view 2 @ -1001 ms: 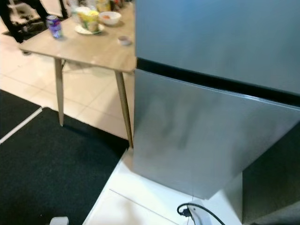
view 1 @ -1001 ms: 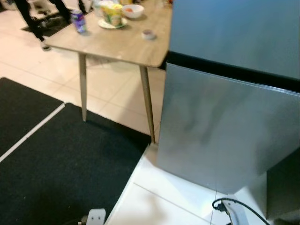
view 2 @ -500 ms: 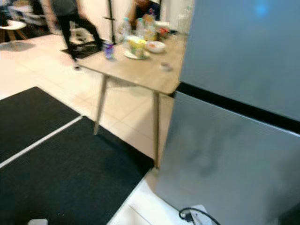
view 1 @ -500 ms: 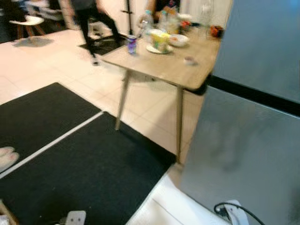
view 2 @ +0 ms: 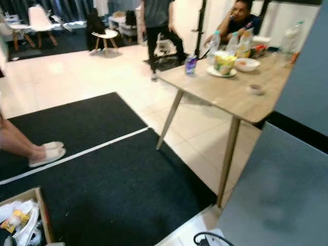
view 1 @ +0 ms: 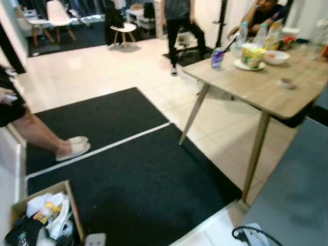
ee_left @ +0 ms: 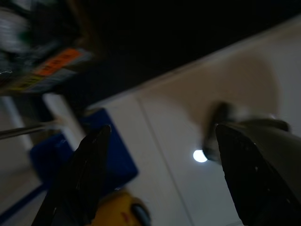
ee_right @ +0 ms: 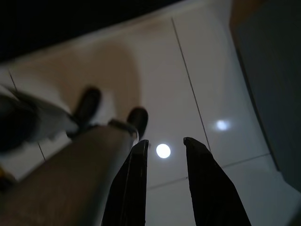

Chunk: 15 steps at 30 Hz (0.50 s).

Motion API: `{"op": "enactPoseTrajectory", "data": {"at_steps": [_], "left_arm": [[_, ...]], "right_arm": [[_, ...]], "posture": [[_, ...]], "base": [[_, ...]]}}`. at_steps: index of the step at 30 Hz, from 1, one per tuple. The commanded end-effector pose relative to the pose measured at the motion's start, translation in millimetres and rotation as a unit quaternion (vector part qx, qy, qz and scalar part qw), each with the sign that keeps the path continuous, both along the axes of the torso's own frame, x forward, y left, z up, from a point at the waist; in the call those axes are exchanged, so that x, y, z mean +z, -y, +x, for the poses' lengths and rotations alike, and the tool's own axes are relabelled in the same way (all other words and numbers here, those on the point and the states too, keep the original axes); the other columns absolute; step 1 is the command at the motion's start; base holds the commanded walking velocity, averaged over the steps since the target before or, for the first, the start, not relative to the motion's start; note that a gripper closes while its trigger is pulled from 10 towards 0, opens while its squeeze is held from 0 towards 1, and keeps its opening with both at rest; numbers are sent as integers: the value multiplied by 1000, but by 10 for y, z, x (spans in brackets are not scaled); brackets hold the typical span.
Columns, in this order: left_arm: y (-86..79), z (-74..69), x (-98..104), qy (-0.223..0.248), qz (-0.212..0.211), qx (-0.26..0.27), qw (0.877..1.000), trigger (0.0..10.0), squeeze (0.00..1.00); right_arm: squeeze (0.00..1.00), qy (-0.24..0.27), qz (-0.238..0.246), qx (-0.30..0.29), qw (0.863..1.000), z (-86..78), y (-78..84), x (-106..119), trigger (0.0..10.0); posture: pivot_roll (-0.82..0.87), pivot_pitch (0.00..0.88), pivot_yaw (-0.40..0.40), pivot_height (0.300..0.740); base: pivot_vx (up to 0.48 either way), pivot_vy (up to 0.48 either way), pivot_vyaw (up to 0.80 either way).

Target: Restocking fridge

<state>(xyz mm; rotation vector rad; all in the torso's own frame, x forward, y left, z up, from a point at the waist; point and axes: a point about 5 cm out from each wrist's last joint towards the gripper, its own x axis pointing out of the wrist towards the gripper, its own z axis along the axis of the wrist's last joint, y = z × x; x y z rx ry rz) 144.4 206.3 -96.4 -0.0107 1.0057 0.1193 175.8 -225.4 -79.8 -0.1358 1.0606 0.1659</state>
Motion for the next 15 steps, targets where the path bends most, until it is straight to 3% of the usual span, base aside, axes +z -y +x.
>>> {"op": "enactPoseTrajectory", "data": {"at_steps": [1, 8, 15], "left_arm": [[81, -76, -43, -17, -4, -19, 1000, 10000, 0], [210, -127, -76, -30, -12, -64, 997, 10000, 0], [212, -112, -70, -25, -22, -59, 998, 10000, 0]], "right_arm": [[0, -8, -5, 3, 1000, -41, 2, -20, 10000], [0, -17, -15, 5, 1000, -99, 31, -40, 10000], [0, -20, -19, 7, 1000, -127, 39, -51, 10000]], "posture": [[-67, 24, -18, 734], [-77, 30, -17, 734], [-76, 29, -17, 734]], "base": [[0, 0, 794], [0, 0, 793], [0, 0, 794]]}}
